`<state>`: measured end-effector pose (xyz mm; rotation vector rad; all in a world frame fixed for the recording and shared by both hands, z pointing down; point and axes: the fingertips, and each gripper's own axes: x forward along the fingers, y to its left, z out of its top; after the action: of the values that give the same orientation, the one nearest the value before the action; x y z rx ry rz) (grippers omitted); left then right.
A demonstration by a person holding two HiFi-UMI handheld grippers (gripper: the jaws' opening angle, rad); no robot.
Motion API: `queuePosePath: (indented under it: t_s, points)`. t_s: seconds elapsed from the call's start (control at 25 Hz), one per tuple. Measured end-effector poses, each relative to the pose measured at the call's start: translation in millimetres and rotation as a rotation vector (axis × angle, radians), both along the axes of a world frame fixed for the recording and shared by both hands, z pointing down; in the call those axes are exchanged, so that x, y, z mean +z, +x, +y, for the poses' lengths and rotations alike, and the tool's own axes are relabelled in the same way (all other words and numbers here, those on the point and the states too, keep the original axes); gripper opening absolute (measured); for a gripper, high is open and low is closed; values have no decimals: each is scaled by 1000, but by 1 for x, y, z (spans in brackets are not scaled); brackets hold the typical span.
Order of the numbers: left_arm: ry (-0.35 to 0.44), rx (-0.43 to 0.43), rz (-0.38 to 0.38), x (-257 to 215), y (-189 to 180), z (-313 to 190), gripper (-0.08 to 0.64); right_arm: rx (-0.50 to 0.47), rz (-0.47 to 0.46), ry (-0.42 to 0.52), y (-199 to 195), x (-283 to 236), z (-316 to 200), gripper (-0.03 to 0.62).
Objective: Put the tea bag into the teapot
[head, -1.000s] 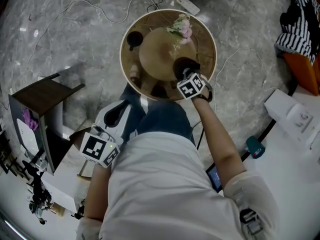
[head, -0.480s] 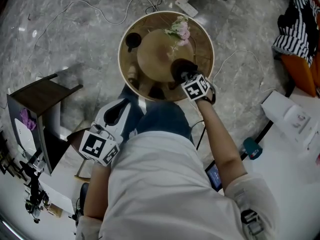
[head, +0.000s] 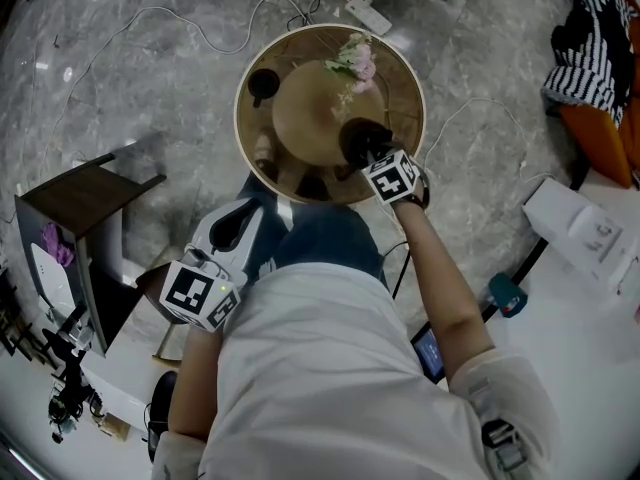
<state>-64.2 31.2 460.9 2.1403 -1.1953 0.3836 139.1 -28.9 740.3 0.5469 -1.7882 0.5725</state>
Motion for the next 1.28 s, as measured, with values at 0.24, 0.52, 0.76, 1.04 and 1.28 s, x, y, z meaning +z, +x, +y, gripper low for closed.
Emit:
queuePosePath:
  t_s: [0.24,0.52,0.76,1.04,1.28]
  points:
    - [21,18,15,-1,-1,-4,12,65,-56,22,-7,-24,-1,44]
    - [71,69,32,-15,-9,-23,11,184,-179,112,-22,-95,-10,23]
    - [151,144,75,-32,-11,-45,9,300,-291,231,-24,-169,-20,15]
    - [230,238,115,-70,-5,-70,9,392,-392,390,-28,-260,-22,11]
    - [311,330,151,-106,5,-87,9,490,-484,546,-25,-335,-13,12]
